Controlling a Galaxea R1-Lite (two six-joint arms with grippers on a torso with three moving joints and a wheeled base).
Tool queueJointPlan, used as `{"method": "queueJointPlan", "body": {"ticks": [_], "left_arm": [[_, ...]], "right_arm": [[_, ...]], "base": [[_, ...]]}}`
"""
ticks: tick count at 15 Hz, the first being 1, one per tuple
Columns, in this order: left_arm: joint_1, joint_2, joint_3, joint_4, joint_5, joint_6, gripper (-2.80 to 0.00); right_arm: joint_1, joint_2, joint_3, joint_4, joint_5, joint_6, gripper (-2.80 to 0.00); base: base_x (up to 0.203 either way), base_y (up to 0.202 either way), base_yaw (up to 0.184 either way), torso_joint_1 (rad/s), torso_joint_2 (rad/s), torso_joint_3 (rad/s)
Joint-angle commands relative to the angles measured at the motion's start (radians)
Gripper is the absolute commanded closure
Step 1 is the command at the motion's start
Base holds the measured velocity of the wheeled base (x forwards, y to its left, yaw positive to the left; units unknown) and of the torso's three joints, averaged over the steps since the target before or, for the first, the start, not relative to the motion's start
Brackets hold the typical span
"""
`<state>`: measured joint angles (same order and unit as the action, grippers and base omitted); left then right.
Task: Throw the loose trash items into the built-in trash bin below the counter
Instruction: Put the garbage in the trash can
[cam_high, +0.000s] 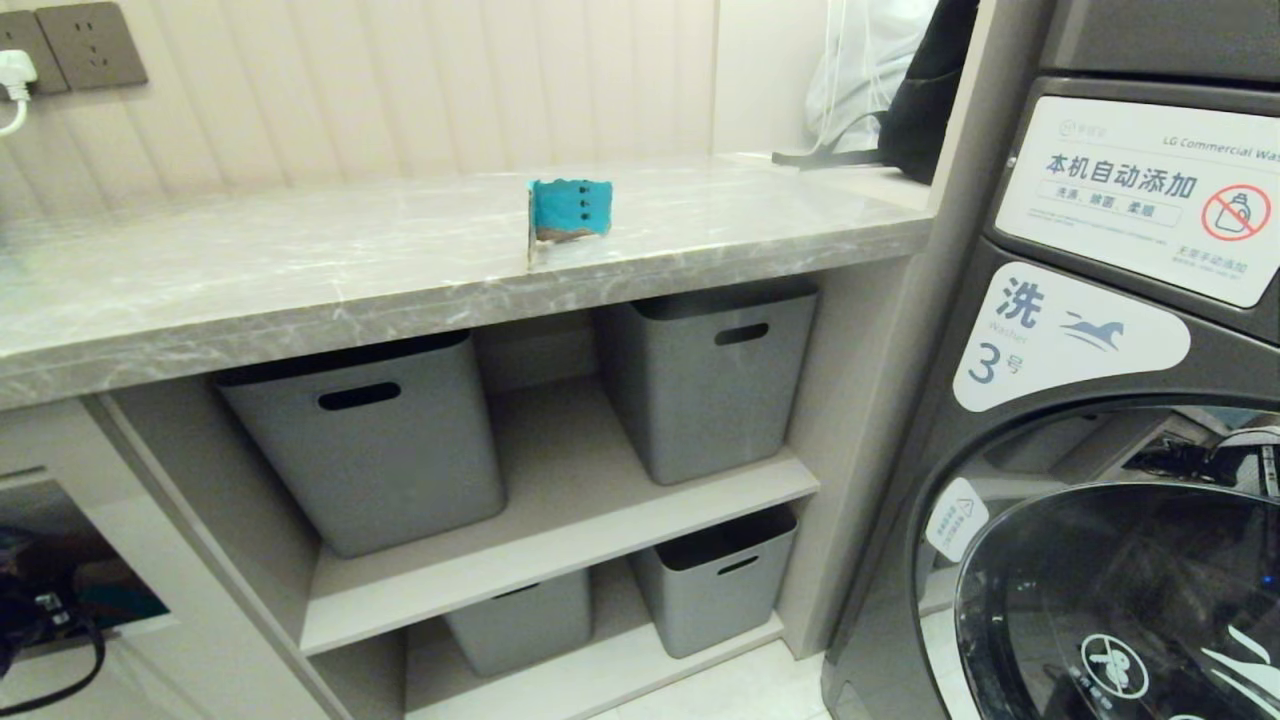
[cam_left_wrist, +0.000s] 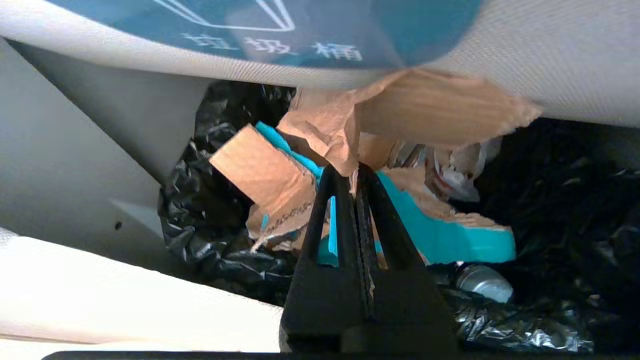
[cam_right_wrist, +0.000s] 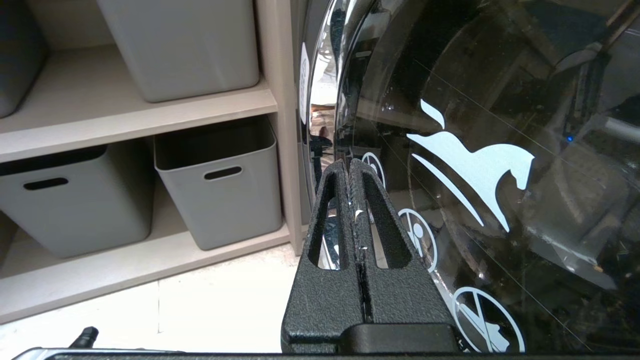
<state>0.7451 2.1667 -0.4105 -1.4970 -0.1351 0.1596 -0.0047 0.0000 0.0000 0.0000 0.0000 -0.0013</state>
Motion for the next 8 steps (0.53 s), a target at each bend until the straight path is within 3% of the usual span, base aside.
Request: {"method": "queueJointPlan", "body": {"ticks": [1, 6, 7, 8], "left_arm": [[0.000, 0.015, -0.004, -0.008, -0.001, 0.001, 0.00], [-0.001, 0.047, -0.063, -0.010, 0.000, 0.008, 0.00], [-0.001, 0.047, -0.067, -0.012, 0.000, 0.009, -2.80], [0.000, 0.047, -0.061, -0.021, 0.000, 0.008, -2.80]], "right_arm": [[0.000, 0.000, 0.000, 0.000, 0.000, 0.000, 0.00], [0.000, 0.000, 0.000, 0.000, 0.000, 0.000, 0.00], [0.000, 0.000, 0.000, 0.000, 0.000, 0.000, 0.00], [0.000, 0.000, 0.000, 0.000, 0.000, 0.000, 0.00]], "base": [[0.000, 0.000, 0.000, 0.000, 0.00, 0.000], [0.000, 0.000, 0.000, 0.000, 0.00, 0.000], [0.000, 0.000, 0.000, 0.000, 0.00, 0.000], [0.000, 0.000, 0.000, 0.000, 0.00, 0.000]]}}
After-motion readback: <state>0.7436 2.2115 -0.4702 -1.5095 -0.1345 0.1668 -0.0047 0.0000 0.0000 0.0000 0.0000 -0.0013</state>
